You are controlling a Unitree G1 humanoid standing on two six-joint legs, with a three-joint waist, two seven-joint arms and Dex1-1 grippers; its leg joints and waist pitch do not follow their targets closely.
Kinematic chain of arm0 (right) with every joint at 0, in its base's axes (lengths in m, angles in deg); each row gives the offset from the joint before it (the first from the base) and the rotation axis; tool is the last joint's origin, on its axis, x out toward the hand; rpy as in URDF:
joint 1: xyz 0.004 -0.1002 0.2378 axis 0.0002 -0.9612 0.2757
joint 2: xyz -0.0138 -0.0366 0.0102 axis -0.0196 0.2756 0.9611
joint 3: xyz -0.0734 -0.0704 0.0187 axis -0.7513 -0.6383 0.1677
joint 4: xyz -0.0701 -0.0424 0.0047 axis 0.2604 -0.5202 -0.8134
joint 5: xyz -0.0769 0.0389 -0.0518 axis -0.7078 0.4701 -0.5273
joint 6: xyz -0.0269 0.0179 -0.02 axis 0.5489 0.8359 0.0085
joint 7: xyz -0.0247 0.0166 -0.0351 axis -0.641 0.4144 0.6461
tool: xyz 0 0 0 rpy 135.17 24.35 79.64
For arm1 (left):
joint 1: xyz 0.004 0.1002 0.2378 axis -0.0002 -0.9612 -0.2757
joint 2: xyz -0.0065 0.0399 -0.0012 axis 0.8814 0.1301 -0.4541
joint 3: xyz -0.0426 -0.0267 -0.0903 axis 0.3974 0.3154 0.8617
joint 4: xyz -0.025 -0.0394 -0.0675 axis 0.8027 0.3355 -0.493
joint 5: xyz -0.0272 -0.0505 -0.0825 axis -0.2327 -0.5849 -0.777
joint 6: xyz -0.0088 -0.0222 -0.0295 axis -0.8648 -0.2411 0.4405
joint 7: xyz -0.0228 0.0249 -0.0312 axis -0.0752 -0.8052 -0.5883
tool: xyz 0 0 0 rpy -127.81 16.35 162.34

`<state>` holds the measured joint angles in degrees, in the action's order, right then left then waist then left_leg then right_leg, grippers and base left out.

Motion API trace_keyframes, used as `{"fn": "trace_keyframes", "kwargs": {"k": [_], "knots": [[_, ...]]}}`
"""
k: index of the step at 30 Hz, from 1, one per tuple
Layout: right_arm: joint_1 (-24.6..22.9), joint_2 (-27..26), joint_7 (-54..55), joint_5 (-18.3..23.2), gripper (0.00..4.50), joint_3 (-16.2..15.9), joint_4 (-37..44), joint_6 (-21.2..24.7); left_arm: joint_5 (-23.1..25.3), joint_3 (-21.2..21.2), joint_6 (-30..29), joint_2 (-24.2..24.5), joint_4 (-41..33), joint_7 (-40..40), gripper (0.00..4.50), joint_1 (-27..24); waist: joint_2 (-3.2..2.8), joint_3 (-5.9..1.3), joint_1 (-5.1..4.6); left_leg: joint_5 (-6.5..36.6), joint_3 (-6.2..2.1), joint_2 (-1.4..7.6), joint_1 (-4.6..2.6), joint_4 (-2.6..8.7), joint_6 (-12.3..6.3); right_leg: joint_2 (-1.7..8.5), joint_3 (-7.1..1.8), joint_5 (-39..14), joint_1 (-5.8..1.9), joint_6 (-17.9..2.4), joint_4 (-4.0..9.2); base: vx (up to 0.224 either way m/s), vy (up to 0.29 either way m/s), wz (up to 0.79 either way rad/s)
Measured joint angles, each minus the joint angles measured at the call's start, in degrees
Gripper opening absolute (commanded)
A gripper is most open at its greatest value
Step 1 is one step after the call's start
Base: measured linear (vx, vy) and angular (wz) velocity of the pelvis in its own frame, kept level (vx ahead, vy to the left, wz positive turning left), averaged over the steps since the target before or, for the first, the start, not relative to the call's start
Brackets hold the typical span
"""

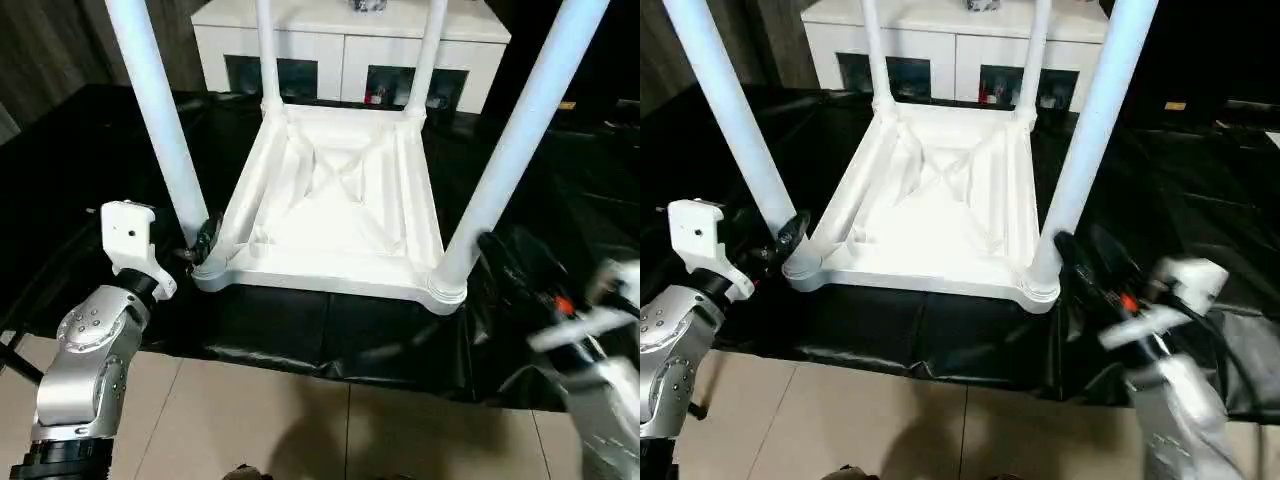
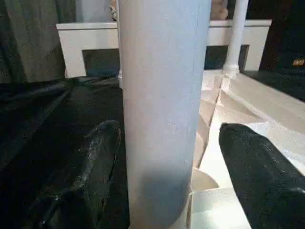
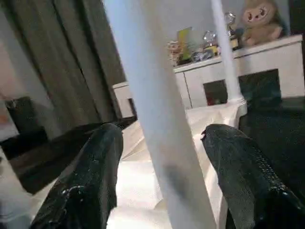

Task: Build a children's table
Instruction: Flip table

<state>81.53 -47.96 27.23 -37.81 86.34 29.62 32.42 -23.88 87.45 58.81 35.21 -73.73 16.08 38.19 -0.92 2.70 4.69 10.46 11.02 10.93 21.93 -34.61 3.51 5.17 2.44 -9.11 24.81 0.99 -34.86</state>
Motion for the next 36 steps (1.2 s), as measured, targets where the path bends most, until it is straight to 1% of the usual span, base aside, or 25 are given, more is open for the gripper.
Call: {"fn": "trace_keyframes", "kwargs": {"k": [2,4,5,6,9,11,12,13,15,16,17,18,19,20,21,22,23,24,25,27,29,30,33,34,36], "knots": [[-2.18,2.73,-3.31,3.46,3.0,0.0,1.14,2.43,-0.65,-0.01,-0.04,-0.27,0.29,-0.28,4.12,1.46,-0.21,-0.13,-0.13,0.0,-0.09,-0.01,0.01,0.01,0.0,-0.03,0.06,-0.01,-0.08,0.02,0.18,0.0,0.0,0.0],[-2.82,4.22,-5.13,4.38,3.0,-0.35,1.17,3.72,-0.69,-0.01,-0.04,-0.27,0.32,-0.32,4.38,2.26,-0.53,-0.33,-0.39,0.0,-0.36,-0.01,-0.02,0.05,-0.01,-0.13,0.19,-0.01,-0.38,0.03,0.57,0.0,0.0,0.0],[-3.19,5.72,-6.31,4.22,3.0,-1.11,1.2,4.32,-0.5,-0.09,-0.04,-0.25,0.67,-0.3,4.45,2.55,-0.86,-0.45,-0.75,0.0,-0.63,-0.04,-0.08,0.06,-0.01,-0.17,0.37,-0.01,-0.67,0.03,0.96,0.0,0.0,0.0],[-3.41,7.33,-7.16,3.8,3.0,-2.3,1.19,5.03,-0.35,-0.1,-0.05,-0.16,1.24,-0.29,4.47,2.98,-0.97,-0.41,-1.12,0.01,-0.8,-0.1,-0.21,0.06,-0.02,-0.17,0.49,-0.01,-0.92,0.03,1.18,0.0,0.0,0.0],[-2.1,8.63,-7.95,0.42,3.0,-6.56,0.82,6.35,0.22,0.0,-0.07,0.1,2.24,0.2,4.48,3.75,-1.03,-0.34,-2.09,0.01,-1.42,-0.1,-0.37,0.1,-0.02,-0.01,1.44,-0.02,-1.44,0.04,2.04,0.0,0.0,0.0],[1.49,8.48,-6.94,-2.16,3.0,-9.58,-0.15,7.16,0.7,0.09,-0.46,0.22,3.63,1.09,4.48,4.61,-1.06,-0.3,-2.94,0.01,-1.88,-0.09,-0.58,0.12,-0.02,0.04,2.09,-0.02,-1.86,0.04,2.76,0.0,0.0,0.0],[3.21,8.19,-6.34,-3.56,3.0,-10.77,-1.21,7.16,0.73,0.12,-0.67,0.32,3.83,1.35,4.48,4.81,-1.07,-0.28,-3.11,0.02,-2.13,-0.09,-0.65,0.14,-0.02,0.13,2.59,-0.03,-2.14,0.04,3.09,0.0,0.0,0.0],[4.55,8.04,-5.72,-4.81,3.0,-12.0,-2.35,7.15,0.72,0.12,-1.14,0.32,3.91,1.47,4.14,5.05,-1.06,-0.23,-3.29,0.02,-2.43,-0.04,-0.76,0.14,-0.02,0.19,3.17,-0.03,-2.45,0.03,3.5,0.0,0.0,0.0],[6.67,7.43,-4.51,-7.69,3.0,-14.54,-4.99,7.02,0.71,0.27,-2.01,0.55,3.88,2.01,4.13,5.22,-1.5,0.24,-3.41,0.03,-3.2,0.22,-1.02,0.33,-0.01,0.2,4.41,-0.19,-3.63,-0.1,4.41,0.0,0.0,0.0],[7.59,6.84,-3.87,-8.38,3.0,-15.29,-6.37,7.0,0.71,0.44,-2.7,0.78,3.89,2.23,4.13,5.26,-1.67,0.58,-3.17,0.03,-3.04,0.29,-1.05,0.45,-0.01,0.22,4.39,-0.91,-3.78,-0.5,3.19,-0.079,-0.009,0.07],[7.9,6.25,-3.08,-8.81,3.0,-15.67,-7.54,6.86,0.7,0.37,-3.21,0.76,3.78,2.33,3.94,5.57,-1.14,0.73,-2.47,0.03,-1.87,0.28,-1.27,0.46,0.0,0.38,3.52,-2.65,-3.55,-1.92,-0.52,-0.027,-0.066,0.17],[8.76,5.69,-2.42,-9.35,3.0,-16.01,-8.74,6.68,0.71,0.61,-3.3,0.81,3.58,2.54,3.78,5.63,0.6,0.58,-1.82,0.03,-0.6,0.02,-2.07,0.39,0.01,0.7,1.55,-3.46,-3.65,-0.41,-2.48,-0.027,-0.066,0.17],[9.85,5.35,-1.93,-9.78,3.0,-16.07,-9.78,6.54,0.72,0.69,-3.52,0.7,3.5,2.76,3.7,5.42,1.2,0.75,-1.36,0.24,-0.49,-0.41,-2.2,-0.11,0.21,0.4,0.77,-3.64,-2.85,0.22,-2.95,0.004,-0.118,0.16],[11.44,5.21,-1.5,-10.24,3.0,-16.18,-11.16,6.29,0.72,0.77,-3.79,0.48,3.32,3.0,3.7,4.3,1.06,0.79,-0.3,2.97,-1.74,-0.6,-2.05,-2.48,0.41,0.43,0.96,-3.68,-2.2,0.21,-2.92,0.051,-0.057,-0.15],[12.34,4.93,-1.35,-10.68,3.0,-16.18,-11.67,5.79,0.73,0.92,-3.95,0.47,3.32,3.32,3.7,3.85,0.41,0.5,0.13,3.04,-3.01,-0.91,-1.86,-2.42,0.3,0.38,1.23,-3.67,-2.25,0.21,-2.99,0.051,-0.057,-0.15],[13.2,4.28,-1.05,-11.11,3.0,-16.28,-12.95,4.85,0.73,0.97,-4.21,0.43,3.33,3.59,3.7,4.02,0.02,0.24,0.44,2.21,-3.73,-1.16,-1.55,-1.77,1.31,0.15,1.48,-3.62,-1.7,0.18,-2.61,0.071,-0.006,-0.14],[13.23,4.25,-1.35,-11.67,3.0,-17.03,-13.59,4.63,0.72,1.01,-4.29,0.39,3.14,3.81,3.46,4.08,0.41,0.14,0.38,1.64,-3.7,-0.98,-1.4,-1.01,1.47,-0.21,1.42,-3.37,-1.55,-0.18,-1.89,0.001,-0.035,0.2],[13.72,4.35,-2.29,-12.18,3.0,-18.03,-14.68,3.95,0.74,1.19,-4.52,0.42,2.9,4.12,3.31,3.97,0.79,0.13,0.31,1.38,-3.38,-0.84,-1.25,-0.83,1.45,-0.41,1.17,-2.13,-1.54,-0.86,-1.52,0.001,-0.035,0.2],[13.96,4.23,-2.88,-12.39,3.0,-18.75,-15.34,3.56,0.73,1.07,-4.79,0.35,2.8,4.23,3.31,3.93,0.94,0.08,0.26,1.3,-3.21,-0.7,-1.16,-0.93,1.42,-0.49,1.05,-1.37,-1.58,-0.92,-1.41,0.0,0.0,0.0],[14.67,4.22,-4.91,-12.94,3.0,-20.8,-16.92,2.43,0.72,1.07,-5.21,0.36,2.04,4.39,3.3,3.64,0.97,0.07,0.26,1.31,-2.99,-0.45,-1.11,-0.88,1.42,-0.64,1.05,-1.36,-1.67,-0.93,-1.15,0.0,0.0,0.0],[14.88,4.14,-5.72,-13.49,3.0,-21.79,-18.39,1.66,0.68,1.18,-5.44,0.36,1.48,4.5,2.99,3.66,0.96,0.08,0.29,1.31,-2.82,-0.2,-1.0,-0.86,1.42,-0.71,1.08,-1.46,-1.66,-0.77,-1.03,0.0,0.0,0.0],[14.99,4.07,-5.82,-13.73,3.0,-21.9,-18.92,1.27,0.63,1.21,-5.43,0.37,1.41,4.46,2.85,3.66,0.97,0.08,0.27,1.31,-2.75,-0.14,-0.96,-0.85,1.42,-0.73,1.09,-1.47,-1.65,-0.75,-1.01,0.0,0.0,0.0],[15.9,3.69,-5.8,-14.54,3.0,-21.92,-19.77,0.45,0.21,1.21,-4.99,0.36,1.96,3.81,2.84,4.1,1.02,0.11,0.24,1.31,-2.71,-0.06,-0.9,-0.8,1.42,-0.77,1.11,-1.52,-1.62,-0.66,-0.96,0.0,0.0,0.0],[16.01,3.66,-5.8,-14.65,3.0,-21.92,-19.77,0.17,0.08,1.21,-4.8,0.36,2.26,3.4,2.5,4.44,1.04,0.12,0.25,1.31,-2.71,-0.06,-0.91,-0.76,1.42,-0.78,1.12,-1.53,-1.62,-0.65,-0.94,0.0,0.0,0.0],[16.02,3.62,-5.8,-14.71,3.0,-21.92,-19.78,-0.12,-0.28,1.17,-4.38,0.47,2.93,2.37,2.4,5.21,1.03,0.12,0.32,1.31,-2.7,-0.06,-0.9,-0.71,1.42,-0.78,1.12,-1.53,-1.62,-0.64,-0.87,0.0,0.0,0.0]]}}
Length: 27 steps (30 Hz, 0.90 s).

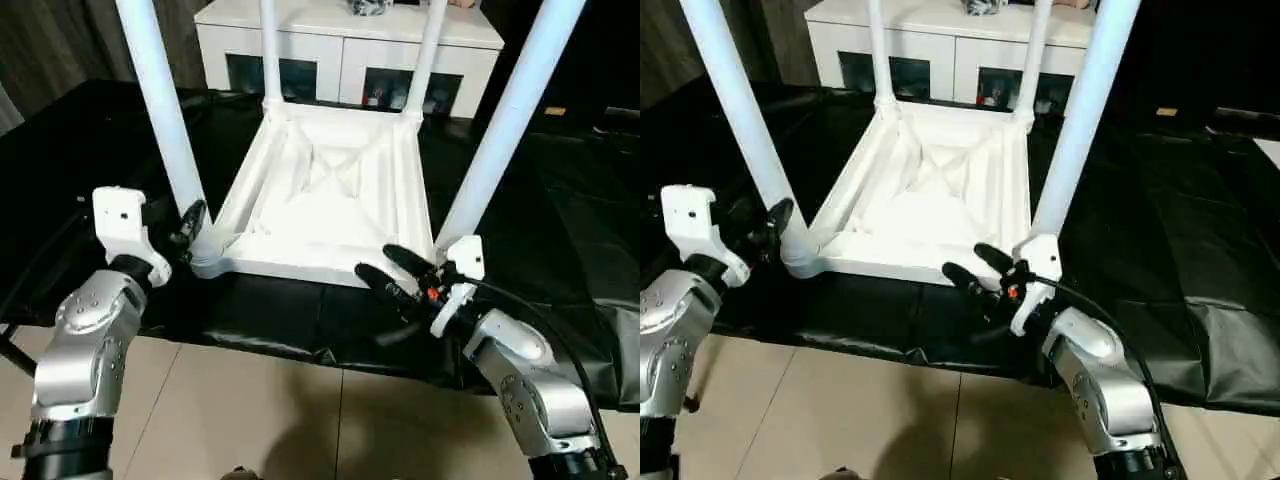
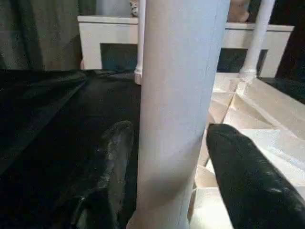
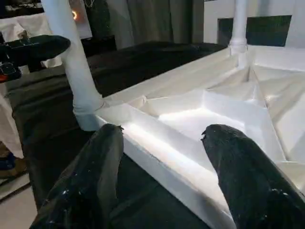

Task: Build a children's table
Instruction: Flip table

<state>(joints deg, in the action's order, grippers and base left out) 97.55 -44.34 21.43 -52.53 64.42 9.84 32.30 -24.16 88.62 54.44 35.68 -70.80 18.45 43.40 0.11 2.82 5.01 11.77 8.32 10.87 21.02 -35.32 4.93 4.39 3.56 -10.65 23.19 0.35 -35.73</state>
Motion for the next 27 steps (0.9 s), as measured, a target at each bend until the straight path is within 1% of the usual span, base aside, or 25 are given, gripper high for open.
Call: {"fn": "trace_keyframes", "kwargs": {"k": [3,5,9,10,11,13,14,18,19,20,22,23,24,25,27], "knots": [[0.0,-0.01,-0.09,-0.43,3.0,-0.48,-0.04,-0.84,-0.22,-0.1,0.24,0.97,1.6,-1.93,2.45,1.32,0.0,0.0,-0.03,0.0,0.04,0.0,0.01,0.07,0.0,0.0,-0.01,0.0,0.0,0.0,0.06,0.0,0.0,0.0],[0.0,0.01,-0.2,-0.52,3.0,-0.78,-0.07,-1.34,-0.24,-0.17,0.19,1.13,1.88,-2.7,2.7,1.52,0.0,0.0,-0.03,0.0,0.05,0.01,0.01,0.09,0.0,0.0,-0.01,0.01,0.0,-0.02,0.08,0.0,0.0,0.0],[-0.01,-0.01,-0.22,-0.62,3.0,-0.79,-0.11,-1.73,0.17,-0.66,-0.41,1.75,3.91,-2.87,2.94,3.93,-0.04,0.01,0.01,0.0,0.11,0.02,0.04,0.17,0.0,0.0,-0.05,0.09,-0.01,-0.16,0.1,0.0,0.0,0.0],[-0.02,0.01,-0.22,-0.64,3.0,-0.77,-0.1,-1.87,0.57,-0.77,-0.39,2.02,4.23,-2.81,2.94,4.39,-0.04,0.01,-0.05,0.0,0.13,0.02,0.04,0.19,0.0,0.0,-0.06,0.1,-0.01,-0.16,0.12,0.0,0.0,0.0],[-0.03,0.02,-0.24,-0.65,3.0,-0.78,-0.11,-1.96,1.02,-0.87,-0.25,2.16,4.8,-2.72,3.13,5.04,-0.04,0.01,-0.07,0.0,0.13,0.02,0.04,0.26,0.0,0.0,-0.05,0.1,-0.01,-0.17,0.18,0.0,0.0,0.0],[-0.03,0.16,-0.69,-0.67,3.0,-0.97,-0.1,-2.0,1.45,-1.2,0.57,2.19,5.64,-2.71,3.13,5.58,-0.07,0.01,-0.08,0.0,0.15,0.02,0.03,0.38,0.01,0.0,-0.04,0.11,-0.02,-0.19,0.31,0.0,0.0,0.0],[-0.03,0.24,-1.32,-0.65,3.0,-1.11,-0.1,-2.0,1.69,-1.2,0.78,2.19,5.87,-2.65,2.78,5.62,-0.07,0.01,-0.08,0.0,0.17,0.02,0.03,0.44,0.01,-0.01,-0.04,0.13,-0.03,-0.22,0.37,0.0,0.0,0.0],[-0.05,1.1,-4.45,0.17,3.0,-2.46,-0.1,-1.22,2.1,-1.19,0.72,2.18,6.31,-2.26,2.76,5.65,-0.07,0.02,-0.09,-0.01,0.19,0.04,0.04,0.5,0.0,-0.03,-0.02,0.14,-0.03,-0.23,0.48,0.0,0.0,0.0],[-0.06,1.28,-5.28,0.4,3.0,-2.79,-0.07,-1.21,2.11,-1.16,0.66,2.19,6.31,-2.25,2.41,5.65,-0.07,0.02,-0.07,-0.01,0.2,0.05,0.04,0.52,0.0,-0.03,-0.02,0.14,-0.03,-0.23,0.5,0.0,0.0,0.0],[-0.06,1.5,-6.54,0.82,3.0,-3.23,-0.01,-1.15,2.1,-1.16,0.58,2.19,6.3,-2.26,2.31,5.64,-0.07,0.02,-0.07,-0.01,0.21,0.05,0.04,0.53,0.0,-0.04,-0.01,0.14,-0.03,-0.24,0.52,0.0,0.0,0.0],[-0.06,1.44,-7.77,1.66,3.0,-3.46,0.25,-0.94,2.11,-1.19,0.51,2.2,6.25,-2.27,2.32,5.64,-0.07,0.02,-0.06,-0.01,0.22,0.06,0.05,0.53,0.0,-0.03,-0.01,0.13,-0.03,-0.24,0.54,0.0,0.0,0.0],[-0.06,1.47,-7.95,2.08,3.0,-3.47,0.49,-0.79,2.1,-1.17,0.43,2.24,6.25,-2.28,2.18,5.64,-0.07,0.02,-0.06,-0.01,0.24,0.06,0.04,0.53,0.0,-0.03,-0.02,0.13,-0.03,-0.24,0.55,0.0,0.0,0.0],[-0.06,1.47,-8.11,2.21,3.0,-3.47,0.52,-0.76,2.09,-1.17,0.36,2.24,6.25,-2.27,2.18,5.64,-0.07,0.01,-0.06,-0.01,0.24,0.07,0.03,0.53,0.0,-0.03,-0.02,0.14,-0.03,-0.24,0.54,0.0,0.0,0.0],[-0.06,1.49,-8.4,2.33,3.0,-3.47,0.52,-0.73,2.07,-1.17,0.32,2.24,6.25,-2.27,2.02,5.64,-0.07,0.02,-0.06,-0.01,0.24,0.07,0.03,0.53,0.0,-0.03,-0.02,0.14,-0.04,-0.24,0.54,0.0,0.0,0.0],[-0.06,1.57,-8.83,2.55,3.0,-3.46,0.51,-0.73,2.11,-1.13,0.18,2.24,6.25,-2.16,1.97,5.64,-0.07,0.02,-0.1,-0.01,0.25,0.07,0.02,0.54,0.0,-0.03,-0.02,0.14,-0.04,-0.24,0.53,0.0,0.0,0.0]]}}
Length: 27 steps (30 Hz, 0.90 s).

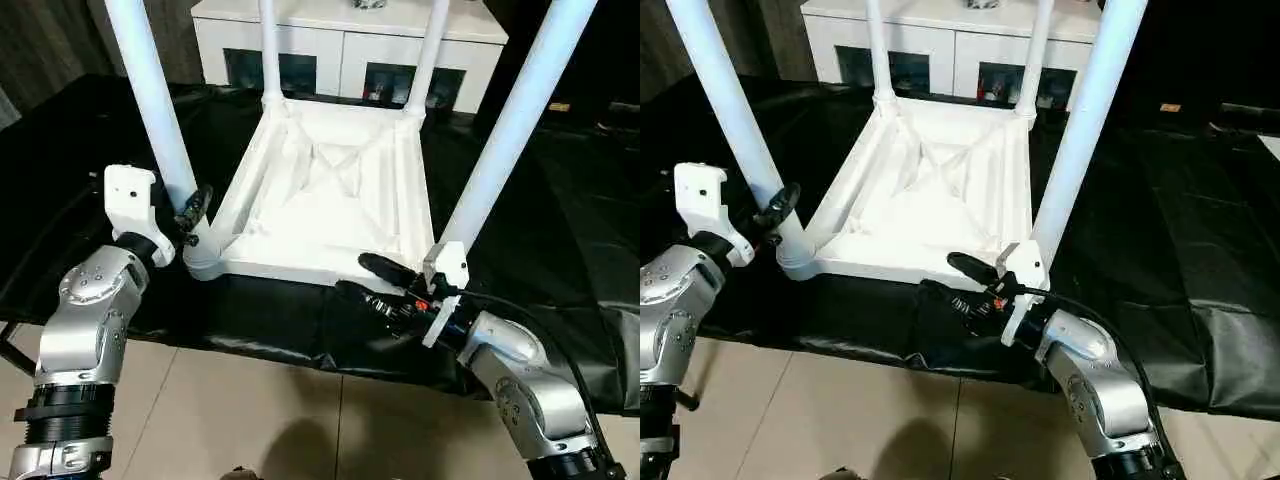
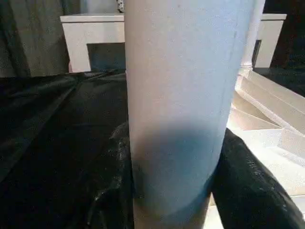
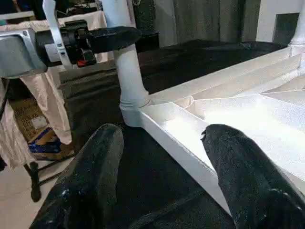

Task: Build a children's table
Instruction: Flip table

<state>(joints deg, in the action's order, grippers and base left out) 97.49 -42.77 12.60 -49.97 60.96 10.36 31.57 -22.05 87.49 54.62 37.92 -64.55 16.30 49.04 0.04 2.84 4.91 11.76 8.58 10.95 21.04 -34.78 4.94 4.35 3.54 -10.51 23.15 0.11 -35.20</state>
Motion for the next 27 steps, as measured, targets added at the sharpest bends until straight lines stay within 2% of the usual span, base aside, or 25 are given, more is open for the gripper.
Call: {"fn": "trace_keyframes", "kwargs": {"k": [7,12,14,17,18,19,22,24,27], "knots": [[0.0,-0.19,1.18,-0.89,3.0,0.17,-0.26,-0.46,-0.74,1.02,-2.64,-1.85,-1.74,1.98,1.9,0.0,0.0,0.0,0.05,0.0,0.03,0.01,-0.01,0.02,0.0,0.0,0.0,0.0,0.0,0.0,-0.01,0.0,0.0,0.0],[0.0,-2.12,4.7,-1.19,3.0,0.65,-1.34,-0.35,-4.59,3.58,-6.7,-10.58,-5.88,8.78,1.9,0.04,-0.15,0.11,0.12,0.0,0.19,0.0,0.03,0.01,-0.01,0.07,-0.04,0.01,0.02,-0.01,0.01,0.0,0.0,0.0],[0.01,-2.66,5.3,-1.19,3.0,0.64,-1.39,-0.25,-8.06,4.75,-7.72,-13.95,-6.52,11.1,1.9,0.26,-0.29,0.15,0.3,-0.01,0.24,0.02,0.04,0.06,-0.01,0.09,-0.03,-0.01,0.02,0.0,0.01,0.0,0.0,0.0],[0.01,-2.88,6.3,-1.58,3.0,0.67,-1.7,-0.19,-12.57,6.18,-8.92,-17.82,-6.52,12.52,1.91,0.32,-0.19,0.21,0.43,-0.01,0.28,0.09,0.1,0.14,-0.02,0.07,0.06,-0.02,0.03,0.01,0.12,0.0,0.0,0.0],[0.02,-3.16,6.77,-1.84,3.28,0.74,-2.16,-0.19,-13.4,6.56,-9.13,-18.71,-6.52,13.05,1.91,0.32,-0.19,0.2,0.44,-0.02,0.28,0.1,0.14,0.14,-0.02,0.07,0.08,-0.02,0.03,0.01,0.15,0.0,0.0,0.0],[0.02,-3.43,7.34,-2.07,3.28,0.77,-2.62,-0.19,-14.04,6.83,-9.32,-19.48,-6.52,13.33,1.91,0.31,-0.19,0.2,0.43,-0.02,0.28,0.1,0.16,0.13,-0.03,0.07,0.08,-0.01,0.03,0.01,0.18,0.0,0.0,0.0],[0.07,-5.12,10.61,-2.31,3.41,2.37,-4.0,-0.2,-14.6,6.91,-9.76,-20.49,-6.88,13.75,1.9,0.32,-0.19,0.2,0.38,-0.09,0.27,0.1,0.22,0.13,-0.14,0.07,0.08,-0.03,0.06,0.03,0.23,0.0,0.0,0.0],[0.2,-5.59,12.36,-2.29,3.75,3.69,-4.76,-0.23,-14.42,6.9,-9.93,-20.48,-7.48,13.96,1.9,0.31,-0.2,0.2,0.37,-0.1,0.28,0.09,0.24,0.13,-0.15,0.07,0.06,-0.03,0.06,0.04,0.27,0.0,0.0,0.0],[1.26,-8.65,17.06,-1.39,3.86,7.2,-5.7,-0.45,-13.82,6.71,-10.29,-20.62,-8.11,14.48,1.9,0.31,-0.26,0.22,0.26,-0.1,0.3,0.09,0.23,0.14,-0.15,0.07,0.05,-0.04,0.1,0.05,0.25,0.0,0.0,0.0]]}}
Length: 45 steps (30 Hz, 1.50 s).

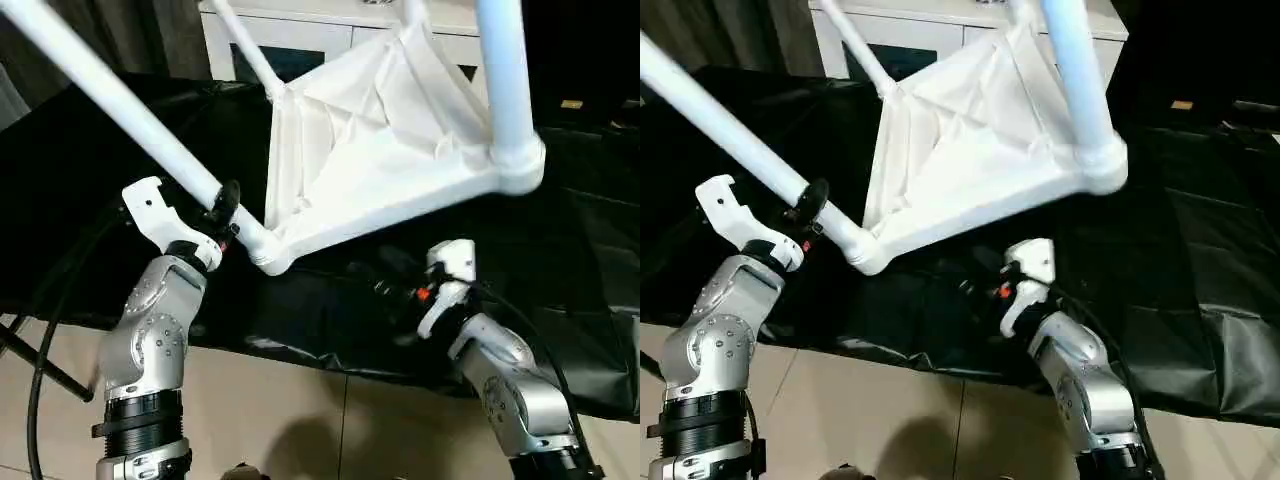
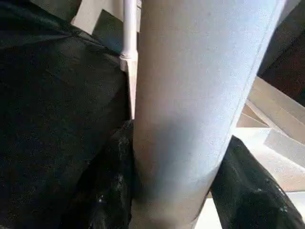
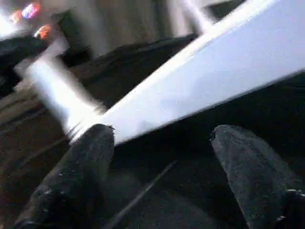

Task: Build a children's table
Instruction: Flip table

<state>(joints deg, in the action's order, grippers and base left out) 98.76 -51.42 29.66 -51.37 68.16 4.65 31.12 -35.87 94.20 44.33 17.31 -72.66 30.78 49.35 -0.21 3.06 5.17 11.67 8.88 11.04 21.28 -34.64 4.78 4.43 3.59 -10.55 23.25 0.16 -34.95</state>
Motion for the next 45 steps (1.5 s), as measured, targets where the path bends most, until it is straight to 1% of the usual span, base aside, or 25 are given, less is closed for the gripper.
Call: {"fn": "trace_keyframes", "kwargs": {"k": [1,2,4,6,8,10,11,14,16,17,19,20,22,23,25,26,29,32,37,40,41,42,43,44,45], "knots": [[0.86,-1.33,1.85,0.89,4.08,1.4,-0.46,-0.04,0.03,0.01,-0.07,-0.1,-0.06,0.12,1.9,0.0,-0.02,0.01,-0.06,0.0,0.01,0.0,-0.02,0.0,0.0,0.0,-0.01,0.0,0.0,0.0,-0.01,0.0,0.0,0.0],[2.15,-2.68,3.97,1.75,4.18,3.14,-1.12,-0.17,0.03,-0.07,-0.22,-0.37,-0.07,0.4,1.9,0.0,-0.04,0.01,-0.09,0.0,0.01,0.0,-0.03,0.0,0.0,0.0,-0.01,0.0,0.01,0.0,-0.03,0.0,0.0,0.0],[3.87,-4.4,6.47,3.64,4.24,5.08,-1.83,-0.14,0.0,-0.13,-0.51,-0.85,-0.2,0.61,1.9,0.0,-0.04,0.01,-0.07,0.0,0.02,0.0,-0.05,0.01,0.01,0.0,-0.01,0.0,0.0,0.0,-0.04,0.0,0.0,0.0],[5.41,-5.76,7.74,5.9,4.46,6.61,-2.96,0.07,-0.15,-0.07,-0.59,-1.17,-0.24,1.02,1.9,0.0,-0.06,0.0,-0.09,0.0,0.02,0.0,-0.07,0.03,0.01,0.0,-0.02,0.0,-0.01,0.0,-0.05,0.0,0.0,0.0],[8.32,-7.87,8.73,8.35,4.49,8.94,-6.58,0.45,-0.2,0.02,-0.8,-1.2,-0.32,1.12,1.9,0.01,-0.12,0.03,-0.22,-0.01,0.03,0.0,-0.07,0.03,0.02,0.0,-0.03,0.02,0.0,0.0,-0.06,0.0,0.0,0.0],[10.86,-9.09,9.74,9.54,4.5,10.34,-9.72,0.51,-0.2,0.05,-1.1,-1.2,-0.5,1.14,1.9,0.03,-0.13,0.04,-0.23,-0.01,0.04,0.0,-0.09,0.03,0.03,0.0,-0.03,0.02,0.0,0.0,-0.08,0.0,0.0,0.0],[13.28,-9.74,10.59,9.69,4.5,11.36,-12.83,0.38,-0.2,0.07,-1.31,-1.17,-0.61,1.16,1.9,0.05,-0.2,0.05,-0.26,-0.02,0.04,0.0,-0.1,0.04,0.04,0.0,-0.03,0.02,0.0,0.0,-0.1,0.0,0.0,0.0],[16.5,-10.25,11.89,9.63,4.5,12.03,-16.94,-0.38,-0.2,0.03,-1.77,-1.16,-1.05,1.15,1.9,0.04,-0.31,0.09,-0.07,-0.03,0.12,0.0,-0.08,0.05,0.05,0.0,-0.01,0.0,0.0,-0.01,-0.1,0.0,0.0,0.0],[19.27,-10.54,12.99,9.57,4.5,12.88,-21.72,-1.3,-0.2,0.08,-1.77,-1.12,-1.07,1.15,1.9,0.05,-0.33,0.1,-0.18,-0.04,0.13,0.0,-0.06,0.03,0.06,0.0,-0.02,0.0,0.02,-0.01,-0.11,0.0,0.0,0.0],[22.26,-10.72,13.49,9.65,4.5,13.93,-26.35,-2.27,-0.19,0.03,-1.8,-1.1,-1.09,1.15,1.9,0.06,-0.34,0.11,-0.23,-0.04,0.19,0.0,-0.05,0.01,0.05,0.01,-0.04,0.01,0.06,-0.02,-0.13,0.0,0.0,0.0],[26.01,-10.63,14.16,9.71,4.5,14.89,-31.05,-3.2,-0.2,0.02,-1.85,-1.11,-1.1,1.15,1.9,0.06,-0.35,0.11,-0.18,-0.05,0.28,0.0,-0.06,0.01,0.04,0.02,-0.03,0.01,0.06,-0.02,-0.16,0.0,0.0,0.0],[27.97,-11.15,13.99,10.69,4.5,16.13,-33.64,-3.81,-0.19,0.02,-1.88,-1.14,-1.1,1.15,1.9,0.06,-0.35,0.12,-0.26,-0.05,0.34,0.01,-0.09,0.01,0.04,0.01,-0.04,0.01,0.07,-0.02,-0.19,0.0,0.0,0.0],[29.62,-11.12,14.04,11.87,4.5,17.38,-35.93,-3.85,-0.2,0.06,-1.94,-1.21,-1.1,1.18,1.9,0.06,-0.35,0.12,-0.31,-0.05,0.37,0.03,-0.09,0.02,0.03,0.01,-0.05,0.01,0.07,-0.02,-0.18,0.0,0.0,0.0],[31.13,-11.27,14.64,13.04,4.5,19.24,-38.4,-3.98,-0.2,0.07,-1.99,-1.27,-1.11,1.2,1.9,0.07,-0.35,0.12,-0.33,-0.08,0.43,0.04,-0.08,0.02,-0.01,0.01,-0.05,0.01,0.09,-0.02,-0.19,0.0,0.0,0.0],[32.16,-11.19,15.41,14.05,4.5,20.75,-40.1,-4.13,-0.2,0.06,-2.07,-1.38,-1.19,1.2,1.9,0.06,-0.35,0.12,-0.28,-0.23,0.52,0.05,-0.09,0.02,-0.26,0.01,-0.05,0.01,0.09,-0.02,-0.19,0.0,0.0,0.0],[32.79,-11.13,15.95,14.52,4.31,21.45,-41.12,-4.35,-0.2,0.05,-2.11,-1.42,-1.24,1.2,1.9,0.06,-0.35,0.12,-0.28,-0.3,0.57,0.06,-0.08,0.02,-0.37,0.02,-0.06,0.01,0.12,-0.02,-0.2,0.0,0.0,0.0],[35.87,-11.15,16.01,17.1,4.0,24.71,-45.02,-5.02,-0.19,-0.27,-2.45,-1.61,-1.36,1.21,1.9,0.05,-0.35,0.12,-0.39,-0.3,0.68,0.07,-0.09,0.02,-0.38,0.02,-0.14,0.02,0.17,-0.04,-0.28,0.0,0.0,0.0],[38.13,-10.27,15.46,18.45,3.69,26.6,-48.01,-5.48,-0.21,-0.57,-2.9,-1.88,-1.44,1.21,1.9,0.05,-0.34,0.12,-0.35,-0.3,0.71,0.08,-0.09,0.01,-0.38,0.02,-0.14,0.02,0.18,-0.04,-0.29,0.0,0.0,0.0],[39.37,-9.68,13.89,19.03,3.25,27.22,-49.92,-5.16,-0.23,-0.55,-2.93,-1.94,-1.46,1.21,1.9,0.05,-0.35,0.12,-0.37,-0.35,0.73,0.1,-0.08,0.01,-0.46,0.02,-0.13,0.02,0.21,-0.04,-0.3,0.0,0.0,0.0],[40.19,-9.59,13.24,19.21,3.11,28.07,-51.34,-5.19,-0.23,-0.53,-2.96,-1.93,-1.46,1.21,1.9,0.05,-0.34,0.12,-0.43,-0.36,0.76,0.1,-0.09,0.0,-0.47,0.02,-0.15,0.03,0.21,-0.06,-0.31,0.0,0.0,0.0],[40.49,-9.49,13.14,19.22,2.98,28.2,-51.8,-5.23,-0.23,-0.53,-2.99,-1.93,-1.46,1.21,1.9,0.05,-0.34,0.12,-0.45,-0.36,0.76,0.11,-0.09,0.0,-0.47,0.02,-0.15,0.05,0.21,-0.08,-0.31,0.0,0.0,0.0],[40.61,-9.47,13.06,19.22,2.98,28.28,-51.99,-5.25,-0.23,-0.53,-3.01,-1.93,-1.46,1.21,1.9,0.05,-0.34,0.12,-0.45,-0.36,0.77,0.11,-0.1,0.0,-0.47,0.02,-0.15,0.05,0.21,-0.09,-0.31,0.0,0.0,0.0],[40.89,-9.45,12.89,19.19,2.82,28.48,-52.55,-5.45,-0.23,-0.52,-3.02,-1.93,-1.46,1.21,1.9,0.05,-0.34,0.12,-0.46,-0.37,0.77,0.11,-0.1,-0.01,-0.48,0.02,-0.15,0.05,0.21,-0.09,-0.32,0.0,0.0,0.0],[41.2,-9.44,12.74,19.15,2.82,28.6,-53.07,-5.94,-0.23,-0.51,-3.04,-1.93,-1.46,1.22,1.9,0.04,-0.34,0.12,-0.51,-0.36,0.77,0.11,-0.1,-0.02,-0.47,0.02,-0.15,0.06,0.21,-0.1,-0.33,0.0,0.0,0.0],[41.47,-9.43,12.72,19.08,2.66,28.62,-53.41,-6.28,-0.23,-0.51,-3.07,-1.93,-1.45,1.25,1.9,0.04,-0.35,0.12,-0.54,-0.37,0.78,0.11,-0.1,-0.02,-0.47,0.02,-0.15,0.06,0.21,-0.11,-0.33,0.0,0.0,0.0]]}}
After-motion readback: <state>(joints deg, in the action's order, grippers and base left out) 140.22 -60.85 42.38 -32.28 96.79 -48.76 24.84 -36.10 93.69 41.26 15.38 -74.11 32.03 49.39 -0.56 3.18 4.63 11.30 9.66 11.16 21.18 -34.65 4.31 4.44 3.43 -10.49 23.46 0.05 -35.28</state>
